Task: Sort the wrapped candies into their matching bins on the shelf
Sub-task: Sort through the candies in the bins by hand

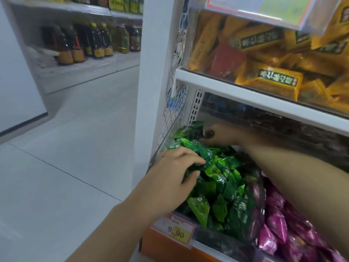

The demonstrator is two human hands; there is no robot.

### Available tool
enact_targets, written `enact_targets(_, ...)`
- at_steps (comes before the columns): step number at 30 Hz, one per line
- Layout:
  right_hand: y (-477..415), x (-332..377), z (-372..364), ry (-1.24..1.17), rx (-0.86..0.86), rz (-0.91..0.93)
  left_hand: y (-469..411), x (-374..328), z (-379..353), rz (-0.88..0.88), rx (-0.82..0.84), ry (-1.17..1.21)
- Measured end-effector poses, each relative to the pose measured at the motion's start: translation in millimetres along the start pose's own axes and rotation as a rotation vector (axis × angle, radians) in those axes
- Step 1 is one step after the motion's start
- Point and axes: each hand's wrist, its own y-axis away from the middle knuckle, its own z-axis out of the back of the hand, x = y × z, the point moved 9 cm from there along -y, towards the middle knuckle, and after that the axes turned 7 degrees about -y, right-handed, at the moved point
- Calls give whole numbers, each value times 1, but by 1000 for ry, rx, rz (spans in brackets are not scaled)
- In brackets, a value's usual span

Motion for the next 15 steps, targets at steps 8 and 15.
enact_targets(8,7,-1,4,-22,-46,11,2,-1,1,-9,6,27)
enact_targets(15,12,5,7,-33,-106,104,4,-2,2,-11,2,28)
